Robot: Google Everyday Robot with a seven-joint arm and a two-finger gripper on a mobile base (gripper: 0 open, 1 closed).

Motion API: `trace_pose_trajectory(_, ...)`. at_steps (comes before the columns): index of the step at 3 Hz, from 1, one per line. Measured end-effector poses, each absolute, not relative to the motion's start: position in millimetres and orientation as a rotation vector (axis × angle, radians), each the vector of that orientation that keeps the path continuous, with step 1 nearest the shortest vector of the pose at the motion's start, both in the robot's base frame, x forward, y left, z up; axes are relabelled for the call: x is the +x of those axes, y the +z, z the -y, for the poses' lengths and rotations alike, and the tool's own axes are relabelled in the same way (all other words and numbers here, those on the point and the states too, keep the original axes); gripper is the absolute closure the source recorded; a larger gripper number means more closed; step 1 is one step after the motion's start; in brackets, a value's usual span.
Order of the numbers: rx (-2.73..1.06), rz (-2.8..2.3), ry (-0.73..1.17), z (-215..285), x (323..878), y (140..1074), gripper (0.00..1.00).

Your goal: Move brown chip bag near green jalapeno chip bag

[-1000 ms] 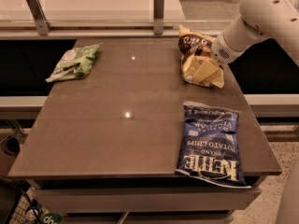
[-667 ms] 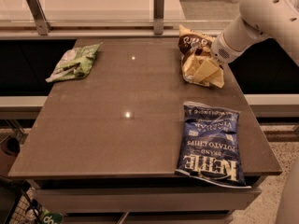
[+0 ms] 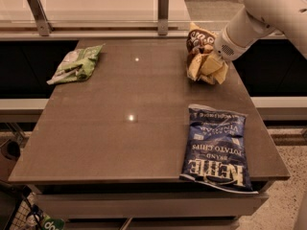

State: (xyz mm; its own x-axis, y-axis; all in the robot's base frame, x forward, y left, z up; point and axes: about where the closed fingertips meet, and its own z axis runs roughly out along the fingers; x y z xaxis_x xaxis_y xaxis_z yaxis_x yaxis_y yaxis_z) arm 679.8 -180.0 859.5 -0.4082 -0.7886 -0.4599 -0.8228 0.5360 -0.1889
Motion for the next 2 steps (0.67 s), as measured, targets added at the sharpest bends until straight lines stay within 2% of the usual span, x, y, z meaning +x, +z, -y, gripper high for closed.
trace_pose_trajectory(2,-1.275,-2.196,0.121,162.0,641.2,899.0,1.00)
